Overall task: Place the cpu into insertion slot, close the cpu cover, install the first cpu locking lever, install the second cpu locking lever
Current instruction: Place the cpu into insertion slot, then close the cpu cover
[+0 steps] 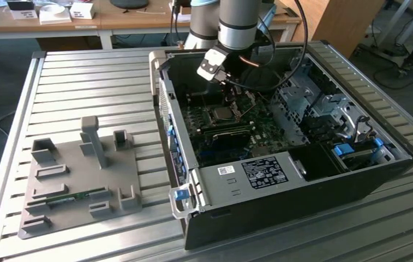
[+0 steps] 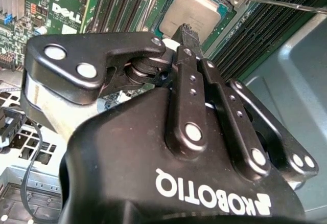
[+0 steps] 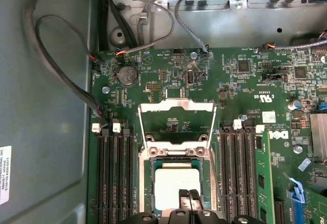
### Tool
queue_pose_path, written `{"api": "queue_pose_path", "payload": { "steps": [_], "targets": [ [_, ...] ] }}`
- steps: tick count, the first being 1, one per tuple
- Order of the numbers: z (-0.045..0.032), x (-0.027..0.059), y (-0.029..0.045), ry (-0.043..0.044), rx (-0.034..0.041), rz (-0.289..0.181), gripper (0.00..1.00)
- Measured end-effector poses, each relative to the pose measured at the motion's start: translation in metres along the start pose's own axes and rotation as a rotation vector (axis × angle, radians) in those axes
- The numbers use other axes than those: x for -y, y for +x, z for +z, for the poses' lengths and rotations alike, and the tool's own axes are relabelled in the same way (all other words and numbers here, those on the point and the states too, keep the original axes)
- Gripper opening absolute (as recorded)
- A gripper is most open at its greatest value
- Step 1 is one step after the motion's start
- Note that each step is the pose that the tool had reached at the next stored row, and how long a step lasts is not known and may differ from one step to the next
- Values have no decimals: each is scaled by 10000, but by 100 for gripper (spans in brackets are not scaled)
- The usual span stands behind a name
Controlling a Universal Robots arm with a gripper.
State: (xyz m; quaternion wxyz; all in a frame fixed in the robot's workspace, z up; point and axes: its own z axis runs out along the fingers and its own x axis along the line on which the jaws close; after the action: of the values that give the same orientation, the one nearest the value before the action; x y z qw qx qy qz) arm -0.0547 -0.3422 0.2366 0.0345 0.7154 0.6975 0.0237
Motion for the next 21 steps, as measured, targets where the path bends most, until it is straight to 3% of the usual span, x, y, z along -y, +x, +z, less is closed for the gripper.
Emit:
{"api": "queue_pose_path", "payload": {
  "steps": [2,3,21],
  "targets": [
    [1,0,0,199,7,-3,11],
    [1,0,-1,224,11,-4,11],
    [73,-21,-1,232,9,-4,11]
  ]
}}
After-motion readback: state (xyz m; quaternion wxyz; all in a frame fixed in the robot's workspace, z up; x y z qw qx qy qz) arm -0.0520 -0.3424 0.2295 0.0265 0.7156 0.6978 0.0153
